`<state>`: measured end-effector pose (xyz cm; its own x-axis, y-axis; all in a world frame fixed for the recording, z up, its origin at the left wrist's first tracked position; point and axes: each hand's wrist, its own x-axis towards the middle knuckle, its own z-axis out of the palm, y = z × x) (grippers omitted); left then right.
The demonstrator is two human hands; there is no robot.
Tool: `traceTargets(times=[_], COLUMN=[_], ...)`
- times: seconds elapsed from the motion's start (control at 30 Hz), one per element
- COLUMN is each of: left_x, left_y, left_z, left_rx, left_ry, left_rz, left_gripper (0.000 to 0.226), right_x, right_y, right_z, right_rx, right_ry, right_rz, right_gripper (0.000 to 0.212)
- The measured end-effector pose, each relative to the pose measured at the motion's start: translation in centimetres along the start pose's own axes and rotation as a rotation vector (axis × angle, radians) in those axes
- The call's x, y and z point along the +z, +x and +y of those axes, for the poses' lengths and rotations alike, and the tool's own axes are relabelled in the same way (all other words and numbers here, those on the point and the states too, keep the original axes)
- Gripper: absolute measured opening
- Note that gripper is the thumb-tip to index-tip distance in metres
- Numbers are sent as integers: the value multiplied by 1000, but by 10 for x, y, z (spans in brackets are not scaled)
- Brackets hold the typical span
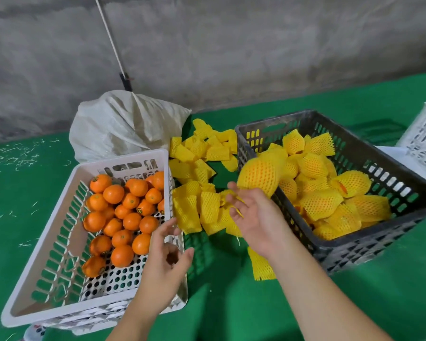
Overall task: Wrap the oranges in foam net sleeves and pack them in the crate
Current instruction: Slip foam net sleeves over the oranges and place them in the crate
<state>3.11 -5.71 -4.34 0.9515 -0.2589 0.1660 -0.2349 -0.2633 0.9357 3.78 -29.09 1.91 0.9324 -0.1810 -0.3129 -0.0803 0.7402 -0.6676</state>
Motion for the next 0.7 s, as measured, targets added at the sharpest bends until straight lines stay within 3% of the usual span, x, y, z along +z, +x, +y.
traceTargets(times=[0.1,0.17,0.3,0.4,0.5,0.6,0.7], left_x=[1,1,-2,-6,-13,-27,-46], left_y=[-2,0,2,7,10,20,48], left_z=[3,5,5,1,-4,-13,-23], left_rx=[-33,-50,-125,-183,-259,-368,-623], left_ry=[-63,-110,-203,-306,-403,-387,-424], left_rz=[5,7,27,100,181,221,223], left_gripper=[49,45,33,26,26,23,20], right_x=[-15,-26,-41,-58,-85,-106,-116], right_y=[22,30,40,46,60,78,100], right_z=[-40,-50,-18,27,62,80,84], right_rx=[-34,-111,-107,8,112,112,153], right_ry=[196,125,-491,-973,-1613,-1914,-2120], right_rz=[83,116,177,99,5,-17,-40], right_gripper=[25,29,28,29,40,47,54])
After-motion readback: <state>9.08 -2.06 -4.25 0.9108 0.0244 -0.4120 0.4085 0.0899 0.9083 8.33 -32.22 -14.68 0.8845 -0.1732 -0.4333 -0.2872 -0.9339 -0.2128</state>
